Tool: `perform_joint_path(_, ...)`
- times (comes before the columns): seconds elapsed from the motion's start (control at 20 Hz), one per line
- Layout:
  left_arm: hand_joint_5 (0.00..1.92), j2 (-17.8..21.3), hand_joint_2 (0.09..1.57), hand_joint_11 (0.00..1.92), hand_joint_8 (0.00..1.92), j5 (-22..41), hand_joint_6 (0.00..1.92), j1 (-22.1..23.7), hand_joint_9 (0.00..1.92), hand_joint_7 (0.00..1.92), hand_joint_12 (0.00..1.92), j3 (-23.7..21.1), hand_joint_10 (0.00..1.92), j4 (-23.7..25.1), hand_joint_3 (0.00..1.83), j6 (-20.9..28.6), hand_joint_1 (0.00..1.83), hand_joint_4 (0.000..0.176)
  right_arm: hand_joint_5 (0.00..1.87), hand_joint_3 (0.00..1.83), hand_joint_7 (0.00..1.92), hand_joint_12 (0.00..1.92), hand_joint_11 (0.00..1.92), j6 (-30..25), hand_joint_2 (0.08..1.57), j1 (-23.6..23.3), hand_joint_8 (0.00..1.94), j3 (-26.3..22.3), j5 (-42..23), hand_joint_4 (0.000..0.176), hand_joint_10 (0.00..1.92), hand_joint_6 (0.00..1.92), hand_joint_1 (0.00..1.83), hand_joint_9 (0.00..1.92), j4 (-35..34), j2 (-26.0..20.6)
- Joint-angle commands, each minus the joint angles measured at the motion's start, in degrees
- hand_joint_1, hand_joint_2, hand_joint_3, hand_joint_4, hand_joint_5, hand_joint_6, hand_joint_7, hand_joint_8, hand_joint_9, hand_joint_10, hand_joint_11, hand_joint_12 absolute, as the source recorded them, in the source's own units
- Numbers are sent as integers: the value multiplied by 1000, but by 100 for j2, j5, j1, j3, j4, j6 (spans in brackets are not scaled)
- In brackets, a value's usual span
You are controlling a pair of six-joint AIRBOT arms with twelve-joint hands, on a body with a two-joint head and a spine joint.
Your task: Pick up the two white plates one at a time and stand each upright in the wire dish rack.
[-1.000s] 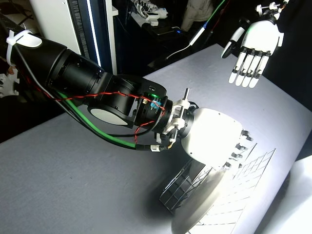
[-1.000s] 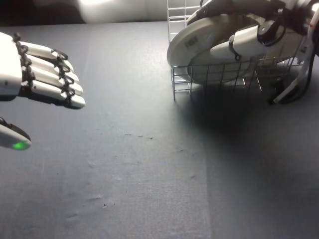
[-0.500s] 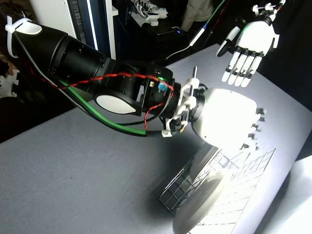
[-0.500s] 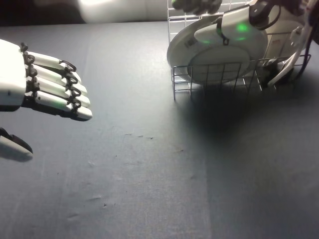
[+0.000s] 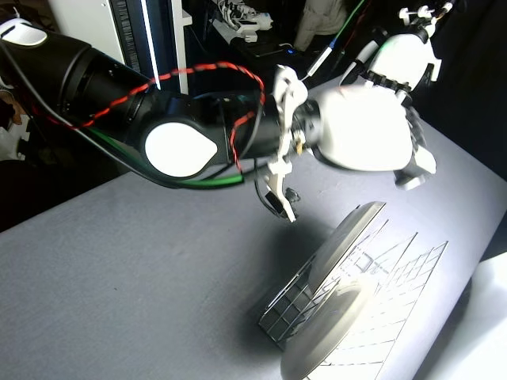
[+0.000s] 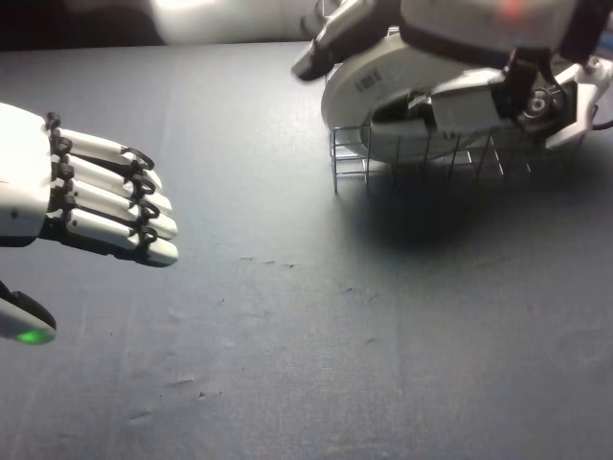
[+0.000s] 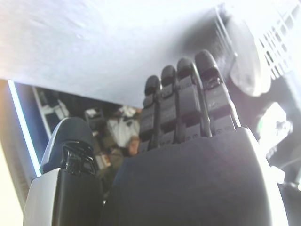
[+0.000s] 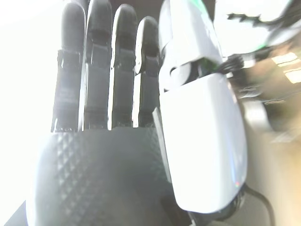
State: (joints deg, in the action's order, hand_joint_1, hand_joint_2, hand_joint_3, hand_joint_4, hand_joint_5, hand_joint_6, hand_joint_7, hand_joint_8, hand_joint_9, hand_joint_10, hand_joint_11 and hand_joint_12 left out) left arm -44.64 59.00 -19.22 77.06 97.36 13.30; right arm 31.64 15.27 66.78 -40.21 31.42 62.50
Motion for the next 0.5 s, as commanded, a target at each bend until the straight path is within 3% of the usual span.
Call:
perform_joint_path(0.0, 285, 90, 1284, 0, 15, 122, 13, -11, 280, 295, 700, -42, 15, -434, 0, -15, 124, 0, 810, 10, 857, 1174, 463, 34, 1075, -15, 0, -6, -718, 0, 39, 0, 1158, 858, 32, -75)
perform_joint_path(0.05, 253, 113, 1298, 0, 5, 120, 5, -27, 255, 272, 634, -65, 4, -432, 3, -33, 108, 0, 824, 12, 859, 1176, 432, 64, 1088, 8, 3, -12, -802, 0, 37, 7, 1100, 857, 161, -96)
perform_joint_path(0.1, 284, 150, 1292, 0, 10, 115, 11, -53, 293, 307, 720, -100, 12, -432, 0, -57, 137, 0, 873, 0, 907, 1143, 480, 72, 1058, 29, 16, -18, -923, 0, 49, 20, 1080, 900, 342, -127)
perform_joint_path(0.2, 522, 222, 1313, 117, 44, 105, 31, -103, 631, 676, 986, -130, 77, -426, 1, -106, 160, 0, 943, 0, 1006, 1151, 526, 118, 1054, 36, 52, -40, -1078, 0, 80, 46, 850, 979, 845, -214)
perform_joint_path(0.25, 666, 251, 1297, 317, 559, 95, 359, -105, 555, 689, 1353, -126, 968, -426, 4, -104, 252, 0, 1050, 0, 1128, 1291, 575, 118, 1075, 36, 103, -52, -1147, 0, 254, 67, 684, 1037, 990, -249)
perform_joint_path(0.3, 666, 287, 1297, 317, 559, 94, 359, -105, 555, 689, 1353, -152, 968, -411, 4, -104, 252, 0, 1050, 0, 1128, 1291, 575, 128, 1075, 37, 103, -60, -1228, 0, 254, 67, 684, 1037, 1140, -289)
perform_joint_path(0.35, 535, 321, 1298, 371, 1272, 118, 1035, -104, 477, 524, 1707, -184, 1534, -367, 2, -162, 287, 0, 1115, 0, 1195, 1343, 620, 128, 1046, 37, 143, -74, -1306, 0, 451, 101, 694, 1036, 1276, -328)
perform_joint_path(0.4, 578, 354, 1291, 619, 1708, 144, 1568, -106, 613, 588, 1878, -216, 1844, -241, 0, -246, 317, 0, 904, 1, 999, 1559, 627, 154, 1048, 32, 872, -111, -1365, 0, 1051, 781, 603, 899, 1427, -389)
perform_joint_path(0.45, 1010, 358, 1273, 1047, 1912, 147, 1903, -113, 1024, 1008, 1919, -206, 1918, -177, 0, -269, 268, 0, 1058, 5, 1108, 1907, 1027, 169, 1063, 32, 1887, -155, -1366, 0, 1886, 1862, 563, 1104, 1533, -457)
